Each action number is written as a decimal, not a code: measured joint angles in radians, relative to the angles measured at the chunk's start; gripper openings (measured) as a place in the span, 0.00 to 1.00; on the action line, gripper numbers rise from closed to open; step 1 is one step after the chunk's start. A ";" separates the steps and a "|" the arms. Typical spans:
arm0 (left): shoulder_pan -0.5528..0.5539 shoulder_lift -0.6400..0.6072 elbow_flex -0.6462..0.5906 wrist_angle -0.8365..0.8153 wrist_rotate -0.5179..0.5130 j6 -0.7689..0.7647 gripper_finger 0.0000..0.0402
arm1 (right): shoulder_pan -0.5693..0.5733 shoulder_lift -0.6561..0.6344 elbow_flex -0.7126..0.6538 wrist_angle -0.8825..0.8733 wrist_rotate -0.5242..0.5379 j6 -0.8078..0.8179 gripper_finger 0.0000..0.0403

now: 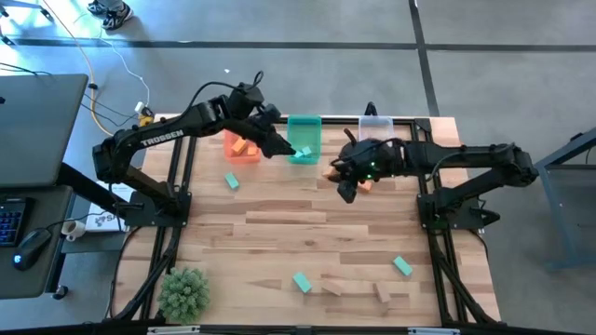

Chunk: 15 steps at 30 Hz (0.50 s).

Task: Sort & place blocks by color
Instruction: Put the orange block into the orange bin

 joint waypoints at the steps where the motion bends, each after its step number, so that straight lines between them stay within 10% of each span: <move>1: 0.001 0.000 0.000 0.022 0.019 -0.028 0.68 | -0.005 0.000 0.009 0.012 -0.003 -0.030 0.24; 15: -0.004 0.001 0.000 0.296 0.123 -0.360 0.68 | -0.056 0.000 0.143 0.159 -0.052 -0.410 0.24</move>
